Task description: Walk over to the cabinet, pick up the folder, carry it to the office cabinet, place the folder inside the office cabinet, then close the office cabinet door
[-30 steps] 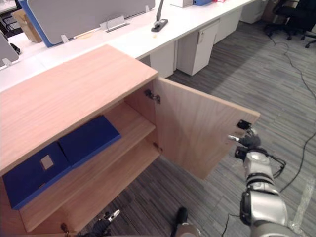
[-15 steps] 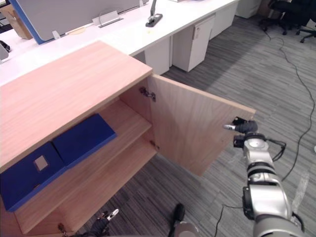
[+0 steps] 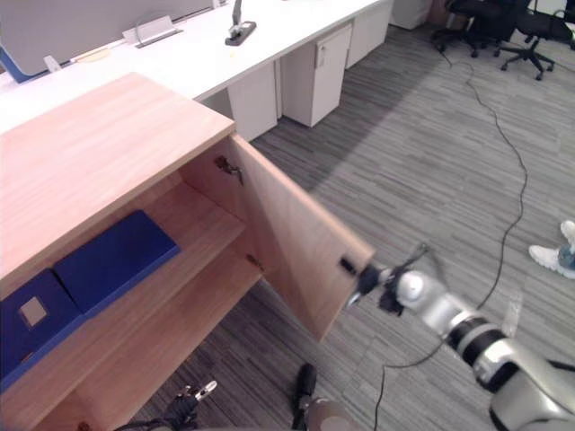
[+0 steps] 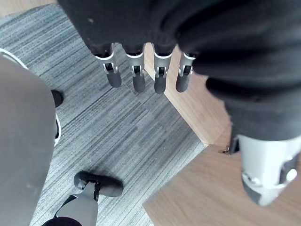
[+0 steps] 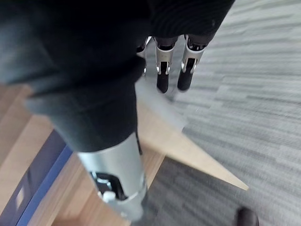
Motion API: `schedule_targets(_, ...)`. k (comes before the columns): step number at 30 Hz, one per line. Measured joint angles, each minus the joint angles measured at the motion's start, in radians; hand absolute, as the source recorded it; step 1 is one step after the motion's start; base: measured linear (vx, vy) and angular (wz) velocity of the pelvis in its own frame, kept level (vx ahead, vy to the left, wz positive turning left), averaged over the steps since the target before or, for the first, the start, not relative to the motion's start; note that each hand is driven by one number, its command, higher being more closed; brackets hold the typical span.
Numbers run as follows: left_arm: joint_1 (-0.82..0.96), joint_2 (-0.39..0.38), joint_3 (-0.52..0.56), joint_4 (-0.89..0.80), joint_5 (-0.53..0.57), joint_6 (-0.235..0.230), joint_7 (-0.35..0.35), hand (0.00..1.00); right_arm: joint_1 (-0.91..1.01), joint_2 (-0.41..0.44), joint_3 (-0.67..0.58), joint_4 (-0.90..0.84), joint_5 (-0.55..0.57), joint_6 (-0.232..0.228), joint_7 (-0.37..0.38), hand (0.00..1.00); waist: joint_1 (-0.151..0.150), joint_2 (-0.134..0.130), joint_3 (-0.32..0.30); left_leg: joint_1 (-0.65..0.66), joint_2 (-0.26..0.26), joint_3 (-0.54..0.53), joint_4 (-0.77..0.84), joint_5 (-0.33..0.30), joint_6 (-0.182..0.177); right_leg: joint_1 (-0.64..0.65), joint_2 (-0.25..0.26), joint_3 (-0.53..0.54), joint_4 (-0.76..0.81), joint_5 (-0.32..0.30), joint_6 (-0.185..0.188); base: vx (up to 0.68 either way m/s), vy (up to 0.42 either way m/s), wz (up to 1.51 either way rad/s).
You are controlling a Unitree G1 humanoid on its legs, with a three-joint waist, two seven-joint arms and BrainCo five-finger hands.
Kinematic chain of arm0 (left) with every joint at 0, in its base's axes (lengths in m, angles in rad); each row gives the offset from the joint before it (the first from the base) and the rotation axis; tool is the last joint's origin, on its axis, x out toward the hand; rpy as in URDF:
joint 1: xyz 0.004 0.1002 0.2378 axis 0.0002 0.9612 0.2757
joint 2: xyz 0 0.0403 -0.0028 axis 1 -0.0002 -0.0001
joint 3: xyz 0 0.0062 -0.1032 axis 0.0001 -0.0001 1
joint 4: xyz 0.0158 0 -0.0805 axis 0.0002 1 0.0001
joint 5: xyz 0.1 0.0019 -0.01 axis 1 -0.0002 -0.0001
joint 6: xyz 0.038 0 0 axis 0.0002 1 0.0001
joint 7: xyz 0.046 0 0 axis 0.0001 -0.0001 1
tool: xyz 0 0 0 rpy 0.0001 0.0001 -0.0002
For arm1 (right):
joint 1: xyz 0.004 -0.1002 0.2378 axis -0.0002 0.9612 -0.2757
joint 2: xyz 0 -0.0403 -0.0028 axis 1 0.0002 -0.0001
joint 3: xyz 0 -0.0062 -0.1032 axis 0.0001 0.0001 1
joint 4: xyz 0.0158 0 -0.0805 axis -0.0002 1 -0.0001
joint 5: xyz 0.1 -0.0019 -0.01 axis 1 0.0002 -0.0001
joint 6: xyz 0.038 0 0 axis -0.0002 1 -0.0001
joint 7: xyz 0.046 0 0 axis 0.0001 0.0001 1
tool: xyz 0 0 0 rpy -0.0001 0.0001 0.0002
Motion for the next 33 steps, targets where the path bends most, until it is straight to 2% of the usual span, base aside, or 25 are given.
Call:
schedule_targets(1, -0.005, 0.000, -0.013, 0.000, 0.006, 0.000, -0.004, 0.00, 0.014, 0.033, 0.064, 0.000, -0.001, 0.000, 0.065, 0.00, 0.014, -0.003, -0.013, -0.010, 0.001, -0.018, -0.002, 0.005, 0.007, -0.001, -0.001, -0.012, 0.000, -0.003, -0.004, -0.03, -0.052, 0.25)
schedule_targets(2, -0.007, 0.000, -0.019, -0.001, 0.007, 0.000, -0.006, 0.00, 0.027, 0.052, 0.098, 0.000, -0.002, 0.001, 0.096, 0.00, 0.022, -0.003, -0.016, -0.014, 0.001, -0.026, -0.003, 0.006, 0.011, -0.001, -0.002, -0.017, 0.000, -0.003, -0.004, -0.05, -0.063, 0.36)
schedule_targets(4, -0.013, -0.004, -0.022, -0.002, 0.011, 0.002, -0.015, 0.00, 0.040, 0.198, 0.107, 0.016, -0.002, 0.021, 0.088, 0.00, 0.047, 0.003, -0.023, -0.029, -0.002, -0.055, -0.003, 0.006, 0.012, 0.000, -0.012, -0.040, 0.000, -0.003, -0.005, -0.04, -0.018, 0.31)
schedule_targets(6, -0.015, -0.005, -0.022, -0.007, 0.011, 0.002, -0.017, 0.00, 0.019, 0.234, 0.113, 0.025, -0.002, 0.027, 0.099, 0.00, 0.072, 0.003, -0.024, -0.031, -0.009, -0.065, -0.004, 0.006, 0.012, 0.006, -0.023, -0.051, 0.001, -0.003, -0.004, -0.01, 0.042, 0.30)
schedule_targets(9, -0.003, 0.003, -0.022, -0.018, 0.012, 0.002, -0.023, 0.00, -0.007, 0.233, 0.126, 0.024, 0.000, 0.038, 0.153, 0.00, 0.077, -0.004, -0.045, -0.030, -0.020, -0.077, -0.011, 0.004, 0.011, 0.014, -0.039, -0.059, 0.001, 0.001, 0.000, 0.06, 0.099, 0.18)
schedule_targets(13, 0.005, 0.030, -0.035, -0.016, 0.033, 0.009, -0.033, 0.00, -0.018, 0.190, 0.160, 0.003, 0.007, 0.053, 0.227, 0.00, 0.069, -0.042, -0.085, -0.026, -0.037, -0.077, -0.017, 0.009, 0.001, 0.014, -0.048, -0.056, 0.001, 0.013, -0.005, 0.11, 0.133, 0.03)
schedule_targets(17, 0.002, 0.035, -0.051, -0.015, 0.033, 0.009, -0.034, 0.00, -0.048, 0.150, 0.210, -0.021, 0.014, 0.066, 0.256, 0.00, 0.074, -0.053, -0.093, -0.026, -0.051, -0.074, -0.007, 0.009, 0.001, 0.019, -0.064, -0.047, 0.001, 0.017, 0.000, 0.08, 0.134, 0.01)
schedule_targets(21, -0.003, 0.034, -0.064, -0.015, 0.033, 0.009, -0.033, 0.00, -0.052, 0.151, 0.225, -0.021, 0.025, 0.070, 0.257, 0.00, 0.084, -0.045, -0.088, -0.028, -0.053, -0.098, 0.010, 0.009, 0.002, 0.041, -0.083, -0.059, 0.002, 0.015, 0.001, 0.02, 0.074, 0.21)
schedule_targets(22, -0.006, 0.027, -0.065, -0.015, 0.033, 0.009, -0.033, 0.00, -0.046, 0.161, 0.212, -0.007, 0.024, 0.070, 0.257, 0.00, 0.087, -0.040, -0.083, -0.029, -0.055, -0.117, 0.012, 0.009, 0.002, 0.052, -0.092, -0.078, 0.004, 0.008, 0.012, -0.02, 0.038, 0.61)
schedule_targets(24, -0.012, 0.011, -0.080, -0.013, 0.038, 0.008, -0.033, 0.00, 0.001, 0.189, 0.158, 0.054, 0.009, 0.064, 0.248, 0.00, 0.092, -0.019, -0.072, -0.044, -0.058, -0.171, 0.019, 0.006, 0.010, 0.063, -0.123, -0.134, 0.055, -0.027, 0.036, -0.04, 0.047, 1.00)
schedule_targets(25, -0.020, 0.006, -0.104, -0.013, 0.046, -0.001, -0.033, 0.00, 0.050, 0.218, 0.083, 0.125, -0.005, 0.063, 0.229, 0.00, 0.090, -0.004, -0.058, -0.059, -0.063, -0.233, 0.036, 0.000, 0.026, 0.061, -0.166, -0.186, 0.147, -0.083, 0.056, -0.04, 0.079, 1.27)
schedule_targets(26, -0.024, 0.002, -0.112, -0.011, 0.051, -0.002, -0.033, 0.00, 0.074, 0.231, 0.049, 0.153, -0.023, 0.063, 0.209, 0.00, 0.088, 0.010, -0.054, -0.067, -0.067, -0.274, 0.034, -0.003, 0.034, 0.058, -0.186, -0.203, 0.200, -0.107, 0.062, -0.05, 0.126, 1.81)
schedule_targets(27, -0.029, -0.010, -0.130, -0.008, 0.065, -0.003, -0.033, 0.00, 0.129, 0.249, -0.038, 0.201, -0.057, 0.063, 0.170, 0.00, 0.093, 0.036, -0.046, -0.090, -0.077, -0.353, 0.034, -0.010, 0.055, 0.025, -0.230, -0.126, 0.320, -0.147, 0.041, -0.07, 0.129, 1.88)
schedule_targets(28, -0.030, -0.010, -0.136, -0.006, 0.066, -0.012, -0.033, 0.00, 0.175, 0.278, -0.119, 0.252, -0.081, 0.058, 0.146, 0.00, 0.093, 0.039, -0.043, -0.130, -0.099, -0.444, 0.049, 0.001, 0.064, -0.020, -0.259, 0.016, 0.421, -0.175, 0.036, -0.07, 0.107, 1.78)
schedule_targets(29, -0.035, -0.006, -0.142, -0.005, 0.071, -0.014, -0.033, 0.00, 0.192, 0.293, -0.147, 0.269, -0.086, 0.055, 0.133, 0.00, 0.091, 0.038, -0.042, -0.146, -0.105, -0.476, 0.059, 0.007, 0.066, -0.033, -0.262, 0.070, 0.448, -0.204, 0.045, -0.06, -0.024, 2.30)
schedule_targets(30, -0.048, 0.020, -0.149, 0.004, 0.086, -0.013, -0.032, 0.00, 0.253, 0.378, -0.275, 0.355, -0.100, 0.043, 0.081, 0.00, 0.069, 0.012, -0.041, -0.197, -0.145, -0.588, 0.073, 0.030, 0.059, -0.037, -0.244, 0.286, 0.464, -0.291, 0.079, -0.01, -0.140, 2.18)
schedule_targets(31, -0.053, 0.031, -0.131, 0.004, 0.079, -0.018, -0.029, 0.00, 0.263, 0.449, -0.369, 0.430, -0.106, 0.040, 0.036, 0.00, 0.079, -0.025, -0.043, -0.229, -0.190, -0.642, 0.070, 0.053, 0.047, -0.021, -0.259, 0.391, 0.447, -0.351, 0.132, 0.00, -0.163, 2.19)
schedule_targets(32, -0.060, 0.034, -0.124, 0.008, 0.084, -0.016, -0.028, 0.00, 0.260, 0.482, -0.420, 0.469, -0.104, 0.038, 0.006, 0.00, 0.086, -0.026, -0.040, -0.246, -0.204, -0.666, 0.071, 0.061, 0.040, -0.012, -0.264, 0.401, 0.432, -0.370, 0.163, -0.02, -0.167, 1.38)
schedule_targets(33, -0.064, 0.027, -0.102, 0.007, 0.083, -0.016, -0.021, 0.00, 0.252, 0.537, -0.518, 0.554, -0.073, 0.035, -0.057, 0.00, 0.102, -0.011, -0.031, -0.268, -0.203, -0.713, 0.069, 0.077, 0.030, -0.002, -0.266, 0.358, 0.425, -0.373, 0.198, -0.04, -0.133, 1.25)
